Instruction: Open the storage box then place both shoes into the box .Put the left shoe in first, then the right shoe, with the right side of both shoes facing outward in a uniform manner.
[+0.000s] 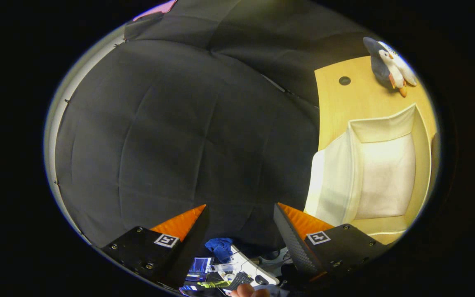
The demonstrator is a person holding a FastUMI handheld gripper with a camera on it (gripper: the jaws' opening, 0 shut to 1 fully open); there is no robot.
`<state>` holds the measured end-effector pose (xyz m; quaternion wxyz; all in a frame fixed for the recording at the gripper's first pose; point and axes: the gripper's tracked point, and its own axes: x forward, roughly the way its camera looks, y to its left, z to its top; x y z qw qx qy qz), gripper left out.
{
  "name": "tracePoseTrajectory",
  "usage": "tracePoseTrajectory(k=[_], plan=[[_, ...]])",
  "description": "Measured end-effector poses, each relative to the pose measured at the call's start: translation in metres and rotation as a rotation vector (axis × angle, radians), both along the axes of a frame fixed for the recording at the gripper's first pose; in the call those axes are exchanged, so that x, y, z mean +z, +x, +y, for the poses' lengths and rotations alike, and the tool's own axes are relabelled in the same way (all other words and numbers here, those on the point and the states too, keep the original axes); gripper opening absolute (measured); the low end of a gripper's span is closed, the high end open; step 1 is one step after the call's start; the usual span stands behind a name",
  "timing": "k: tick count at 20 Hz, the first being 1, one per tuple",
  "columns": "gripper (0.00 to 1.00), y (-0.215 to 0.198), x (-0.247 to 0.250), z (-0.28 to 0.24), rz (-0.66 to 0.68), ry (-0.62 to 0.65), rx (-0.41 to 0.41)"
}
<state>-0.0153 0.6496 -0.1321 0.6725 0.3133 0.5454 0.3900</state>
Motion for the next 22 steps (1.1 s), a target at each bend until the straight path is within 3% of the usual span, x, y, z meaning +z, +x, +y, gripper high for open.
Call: tracePoseTrajectory(k=[8, 15, 22], plan=[[0.97, 0.005, 0.024, -0.127, -0.122, -0.013, -0.099], [0.97, 0.021, -0.015, -0.246, -0.231, -0.134, -0.170], [0.97, 0.032, -0.070, -0.329, -0.191, -0.244, -0.229]])
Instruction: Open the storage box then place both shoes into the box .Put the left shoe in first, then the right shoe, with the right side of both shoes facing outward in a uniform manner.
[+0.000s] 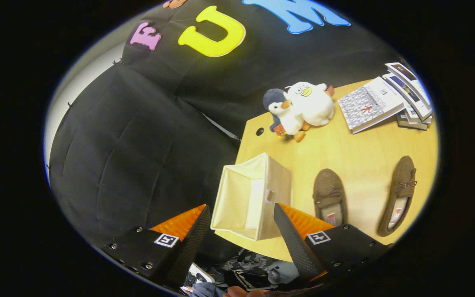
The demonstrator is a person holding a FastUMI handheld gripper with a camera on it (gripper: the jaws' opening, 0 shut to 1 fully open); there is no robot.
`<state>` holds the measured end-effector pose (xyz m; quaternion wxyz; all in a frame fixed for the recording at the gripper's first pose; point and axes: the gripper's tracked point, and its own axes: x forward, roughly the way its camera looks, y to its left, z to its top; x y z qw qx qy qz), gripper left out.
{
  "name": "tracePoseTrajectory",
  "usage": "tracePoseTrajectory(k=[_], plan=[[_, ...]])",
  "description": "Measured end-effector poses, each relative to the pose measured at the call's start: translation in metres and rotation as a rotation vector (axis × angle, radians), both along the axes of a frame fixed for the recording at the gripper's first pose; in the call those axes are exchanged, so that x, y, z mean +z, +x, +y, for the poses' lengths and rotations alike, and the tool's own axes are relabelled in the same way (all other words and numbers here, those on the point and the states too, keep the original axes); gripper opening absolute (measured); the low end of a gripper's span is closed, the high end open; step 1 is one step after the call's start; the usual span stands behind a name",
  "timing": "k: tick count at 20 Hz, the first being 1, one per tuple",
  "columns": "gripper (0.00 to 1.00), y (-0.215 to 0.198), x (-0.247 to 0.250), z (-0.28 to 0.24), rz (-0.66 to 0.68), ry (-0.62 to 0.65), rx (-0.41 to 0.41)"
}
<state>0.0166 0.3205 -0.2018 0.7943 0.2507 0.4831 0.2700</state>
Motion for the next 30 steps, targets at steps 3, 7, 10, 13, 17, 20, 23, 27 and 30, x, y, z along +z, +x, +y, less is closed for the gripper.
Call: tracePoseTrajectory(k=[3, 7, 10, 13, 17, 20, 23, 27, 30], plan=[[0.97, 0.004, -0.028, -0.025, 0.019, -0.069, -0.010], [0.97, -0.005, -0.076, -0.066, 0.116, -0.246, 0.040], [0.97, -0.003, -0.106, -0.082, 0.165, -0.322, 0.055], [0.97, -0.002, -0.133, -0.093, 0.202, -0.382, 0.073], [0.97, 0.003, -0.167, -0.097, 0.242, -0.445, 0.116], [0.97, 0.009, -0.193, -0.098, 0.261, -0.493, 0.161], [0.96, 0.015, -0.216, -0.101, 0.275, -0.547, 0.177], [0.93, 0.014, -0.241, -0.097, 0.282, -0.606, 0.237], [0.69, 0.012, -0.248, -0.089, 0.314, -0.587, 0.252]])
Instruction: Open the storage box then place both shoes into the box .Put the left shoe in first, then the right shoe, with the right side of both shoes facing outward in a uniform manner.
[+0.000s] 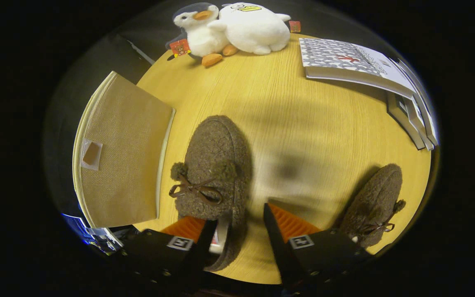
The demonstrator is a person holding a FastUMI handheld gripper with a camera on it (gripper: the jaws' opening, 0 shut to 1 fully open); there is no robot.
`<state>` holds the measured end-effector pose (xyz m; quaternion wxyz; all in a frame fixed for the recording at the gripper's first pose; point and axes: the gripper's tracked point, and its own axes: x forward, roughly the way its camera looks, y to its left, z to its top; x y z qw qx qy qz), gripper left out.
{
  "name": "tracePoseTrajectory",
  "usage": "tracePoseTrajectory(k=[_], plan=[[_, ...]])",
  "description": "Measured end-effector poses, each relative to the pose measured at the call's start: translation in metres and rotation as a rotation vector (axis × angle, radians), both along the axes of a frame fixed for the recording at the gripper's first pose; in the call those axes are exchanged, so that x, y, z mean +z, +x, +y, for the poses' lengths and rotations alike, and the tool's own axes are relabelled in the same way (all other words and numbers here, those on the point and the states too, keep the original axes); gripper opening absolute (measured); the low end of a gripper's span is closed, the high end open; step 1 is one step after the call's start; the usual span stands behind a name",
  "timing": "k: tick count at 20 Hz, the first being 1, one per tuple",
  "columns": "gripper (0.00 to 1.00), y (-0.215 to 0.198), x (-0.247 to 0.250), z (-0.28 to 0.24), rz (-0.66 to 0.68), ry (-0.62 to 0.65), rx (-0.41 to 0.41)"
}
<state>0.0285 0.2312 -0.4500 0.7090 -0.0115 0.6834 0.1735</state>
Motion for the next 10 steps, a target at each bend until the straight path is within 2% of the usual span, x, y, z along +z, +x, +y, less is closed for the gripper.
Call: tracePoseTrajectory(k=[2, 4, 9, 10], plan=[[0.33, 0.002, -0.004, -0.001, 0.004, -0.013, -0.006], [0.14, 0.000, 0.000, 0.002, 0.007, -0.005, -0.001], [0.14, 0.002, 0.018, 0.004, -0.032, 0.011, 0.032], [0.01, 0.008, 0.021, 0.003, -0.049, 0.010, 0.028]])
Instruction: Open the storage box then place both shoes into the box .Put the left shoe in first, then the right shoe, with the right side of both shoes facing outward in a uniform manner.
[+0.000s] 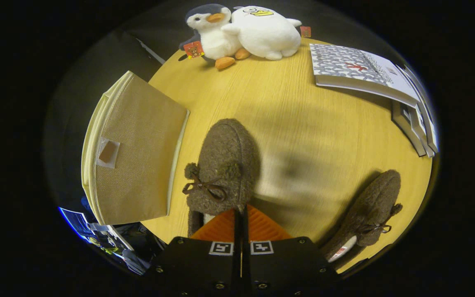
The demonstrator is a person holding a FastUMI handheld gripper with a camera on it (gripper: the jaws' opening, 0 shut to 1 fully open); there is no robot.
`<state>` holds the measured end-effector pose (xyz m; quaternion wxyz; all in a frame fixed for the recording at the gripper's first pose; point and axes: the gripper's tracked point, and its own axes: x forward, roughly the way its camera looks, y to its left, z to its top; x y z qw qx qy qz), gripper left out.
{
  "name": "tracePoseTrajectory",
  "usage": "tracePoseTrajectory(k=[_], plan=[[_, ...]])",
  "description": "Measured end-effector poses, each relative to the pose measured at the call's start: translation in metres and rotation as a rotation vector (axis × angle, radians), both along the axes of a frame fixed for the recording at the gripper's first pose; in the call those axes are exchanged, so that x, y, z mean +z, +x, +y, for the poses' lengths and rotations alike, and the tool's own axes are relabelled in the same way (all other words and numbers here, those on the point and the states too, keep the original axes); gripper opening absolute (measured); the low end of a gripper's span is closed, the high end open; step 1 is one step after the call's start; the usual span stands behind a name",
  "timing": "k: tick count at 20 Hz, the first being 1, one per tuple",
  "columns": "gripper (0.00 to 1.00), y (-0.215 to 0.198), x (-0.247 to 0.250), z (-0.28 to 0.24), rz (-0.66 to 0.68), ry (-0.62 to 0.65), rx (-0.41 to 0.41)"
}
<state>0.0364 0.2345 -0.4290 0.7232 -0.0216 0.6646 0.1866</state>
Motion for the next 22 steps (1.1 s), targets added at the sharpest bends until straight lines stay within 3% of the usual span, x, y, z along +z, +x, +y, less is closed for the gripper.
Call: tracePoseTrajectory(k=[6, 11, 16, 22], plan=[[0.01, -0.001, -0.011, -0.002, -0.011, 0.000, 0.029], [0.00, -0.002, 0.011, 0.010, -0.020, 0.073, -0.029], [0.00, -0.004, 0.059, 0.029, -0.041, 0.145, -0.014], [0.00, 0.009, 0.154, 0.059, -0.133, 0.288, 0.007]])
